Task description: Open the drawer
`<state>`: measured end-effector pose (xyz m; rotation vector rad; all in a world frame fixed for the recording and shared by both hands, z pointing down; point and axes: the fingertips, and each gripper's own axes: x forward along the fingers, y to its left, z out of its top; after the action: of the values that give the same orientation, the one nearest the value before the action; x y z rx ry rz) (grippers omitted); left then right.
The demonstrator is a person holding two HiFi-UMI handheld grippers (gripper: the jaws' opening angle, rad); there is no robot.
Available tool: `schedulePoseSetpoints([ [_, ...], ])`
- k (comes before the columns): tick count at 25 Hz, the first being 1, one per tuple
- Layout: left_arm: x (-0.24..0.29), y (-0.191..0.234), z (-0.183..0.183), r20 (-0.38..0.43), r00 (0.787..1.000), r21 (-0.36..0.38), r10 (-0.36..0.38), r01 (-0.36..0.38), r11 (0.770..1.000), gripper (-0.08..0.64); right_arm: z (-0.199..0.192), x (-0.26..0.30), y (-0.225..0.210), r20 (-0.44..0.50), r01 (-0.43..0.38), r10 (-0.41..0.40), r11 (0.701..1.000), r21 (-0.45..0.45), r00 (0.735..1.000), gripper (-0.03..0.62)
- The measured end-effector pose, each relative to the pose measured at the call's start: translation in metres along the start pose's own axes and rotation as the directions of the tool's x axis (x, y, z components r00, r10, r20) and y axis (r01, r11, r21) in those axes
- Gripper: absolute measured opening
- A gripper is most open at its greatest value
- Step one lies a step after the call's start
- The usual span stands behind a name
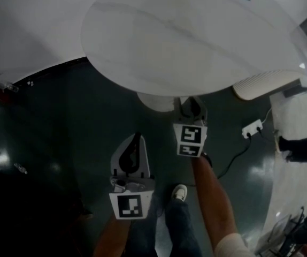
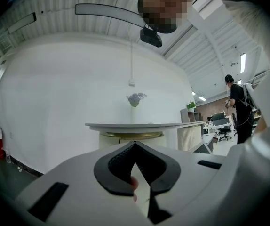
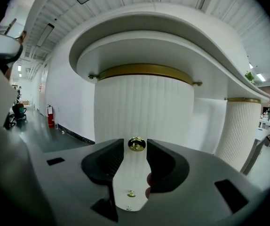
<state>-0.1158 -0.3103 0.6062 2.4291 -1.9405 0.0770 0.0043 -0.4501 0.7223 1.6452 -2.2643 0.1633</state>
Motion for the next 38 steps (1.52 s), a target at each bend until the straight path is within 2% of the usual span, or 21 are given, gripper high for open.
schedulePoseSetpoints([
  [3,0.002,0.002,0.002,0.013,1.0,-0.009,0.009,-0.008,1.0,-0.005,-0.002,0.003,-0.002,-0.004,0.009,-0.009,1.0,0.011,1.0,0.149],
  [5,0.003,0.002,0.002,0.009,1.0,-0.007,0.009,-0.009,1.0,-0.005,-0.002,0.003,-0.004,0.001,0.018,-0.018,1.0,0.017,1.0,0.114],
  [17,0.002,-0.005,0.002,-0.004,1.0,-0.01,0.008,-0.008,1.0,-0.005,-0.005,-0.009,-0.003,0.018,0.027,-0.027,1.0,0.001,0.999,0.107],
  [38,-0.036,-0.042,0.037,0.023,1.0,-0.03,0.006,-0.005,1.0,-0.005,-0.057,-0.143,0.012,-0.031,0.041,-0.04,0.999,0.026,0.999,0.107],
])
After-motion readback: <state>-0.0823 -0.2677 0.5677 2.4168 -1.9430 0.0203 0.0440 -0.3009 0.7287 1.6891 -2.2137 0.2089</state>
